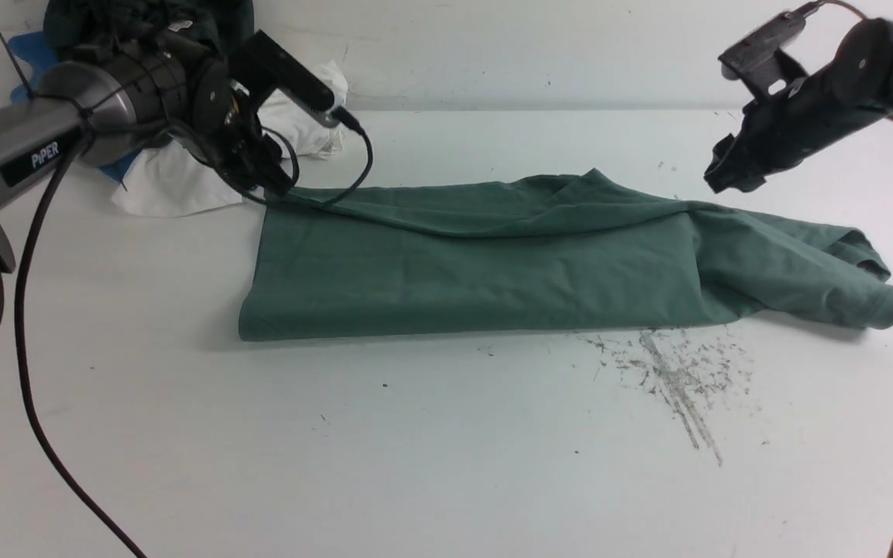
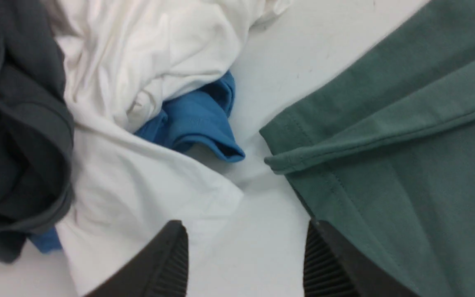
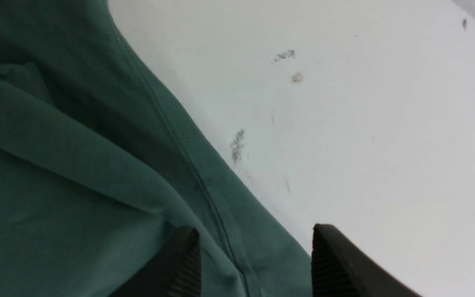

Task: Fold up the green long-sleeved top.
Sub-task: Use both arms to drag the lower edge of the fabric forward and fold it over the upper edge

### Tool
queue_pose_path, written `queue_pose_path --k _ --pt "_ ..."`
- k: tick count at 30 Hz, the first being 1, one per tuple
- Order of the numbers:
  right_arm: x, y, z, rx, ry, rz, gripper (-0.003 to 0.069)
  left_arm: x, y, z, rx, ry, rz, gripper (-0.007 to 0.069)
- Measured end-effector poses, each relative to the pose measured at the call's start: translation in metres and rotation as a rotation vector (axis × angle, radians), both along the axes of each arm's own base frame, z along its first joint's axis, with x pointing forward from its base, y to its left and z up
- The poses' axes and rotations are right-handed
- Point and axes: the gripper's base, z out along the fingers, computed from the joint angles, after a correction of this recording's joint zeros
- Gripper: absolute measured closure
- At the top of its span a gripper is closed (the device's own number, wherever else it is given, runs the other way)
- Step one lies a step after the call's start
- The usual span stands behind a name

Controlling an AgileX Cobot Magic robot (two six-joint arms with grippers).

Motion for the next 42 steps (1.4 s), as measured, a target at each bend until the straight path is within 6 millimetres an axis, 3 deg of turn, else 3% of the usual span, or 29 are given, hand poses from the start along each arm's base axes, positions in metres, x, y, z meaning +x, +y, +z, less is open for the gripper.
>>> queue_pose_path --k 2,6,10,12,16,20,21,26,31,39,42 --pt "-0.006 -0.002 0.015 -0.010 0.004 -0.018 0.0298 -0.003 -0.002 0.008 -0.029 0.032 0.025 0.0311" --pt "-0.024 -0.008 0.044 -0.029 0.068 -0.088 0.0293 -0.015 -0.010 0.009 -0.113 0.186 0.050 0.0457" --pt "-0.039 -0.014 0.045 -0.058 0.219 -0.154 0.0293 -0.026 -0.024 0.005 -0.160 0.308 -0.015 0.0590" --pt "-0.044 -0.019 0.042 -0.067 0.288 -0.178 0.0292 -0.032 -0.036 0.003 -0.157 0.357 -0.097 0.0622" --pt "-0.048 -0.034 0.038 -0.051 0.318 -0.240 0.0291 -0.041 -0.052 0.002 -0.149 0.413 -0.203 0.0631" --pt "-0.057 -0.067 0.029 -0.022 0.366 -0.351 0.0291 -0.047 -0.055 0.001 -0.162 0.477 -0.228 0.0631" --pt "-0.057 -0.067 0.029 -0.022 0.366 -0.351 0.0291 -0.047 -0.055 0.001 -0.162 0.480 -0.228 0.0631" --pt "-0.077 -0.108 -0.005 0.036 0.496 -0.432 0.0291 -0.048 -0.055 0.000 -0.157 0.494 -0.235 0.0631" --pt "-0.087 -0.113 -0.023 0.104 0.555 -0.411 0.0291 -0.047 -0.056 -0.003 -0.172 0.498 -0.235 0.0631" --pt "-0.075 -0.112 -0.048 0.128 0.517 -0.396 0.0293 -0.040 -0.060 -0.047 -0.189 0.604 -0.225 0.0631" --pt "-0.075 -0.112 -0.050 0.128 0.519 -0.396 0.0325 -0.040 -0.060 -0.054 -0.187 0.628 -0.223 0.0631"
